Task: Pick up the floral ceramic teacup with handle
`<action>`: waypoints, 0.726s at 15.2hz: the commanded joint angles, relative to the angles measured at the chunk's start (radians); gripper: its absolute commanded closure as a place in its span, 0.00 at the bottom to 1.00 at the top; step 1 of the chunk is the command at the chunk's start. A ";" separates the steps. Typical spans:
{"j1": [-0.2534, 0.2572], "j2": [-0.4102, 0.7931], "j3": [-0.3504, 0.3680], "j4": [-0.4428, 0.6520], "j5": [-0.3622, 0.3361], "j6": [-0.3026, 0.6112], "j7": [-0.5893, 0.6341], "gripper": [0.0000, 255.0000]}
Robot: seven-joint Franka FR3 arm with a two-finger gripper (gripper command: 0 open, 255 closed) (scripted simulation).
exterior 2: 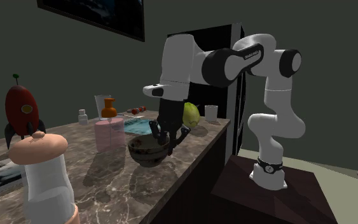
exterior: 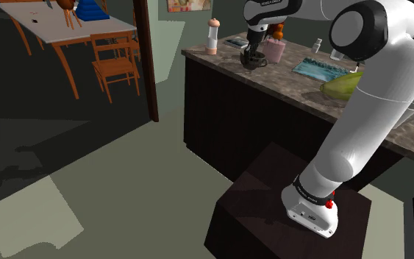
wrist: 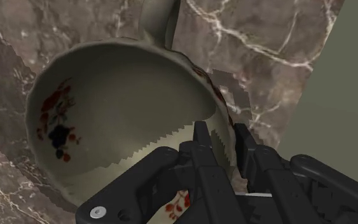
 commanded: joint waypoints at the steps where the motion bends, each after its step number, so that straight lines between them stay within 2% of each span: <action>1: 0.000 0.000 0.000 -0.002 0.000 0.000 -0.001 1.00; 11: -0.002 -0.005 -0.002 0.126 -0.001 -0.133 -0.006 1.00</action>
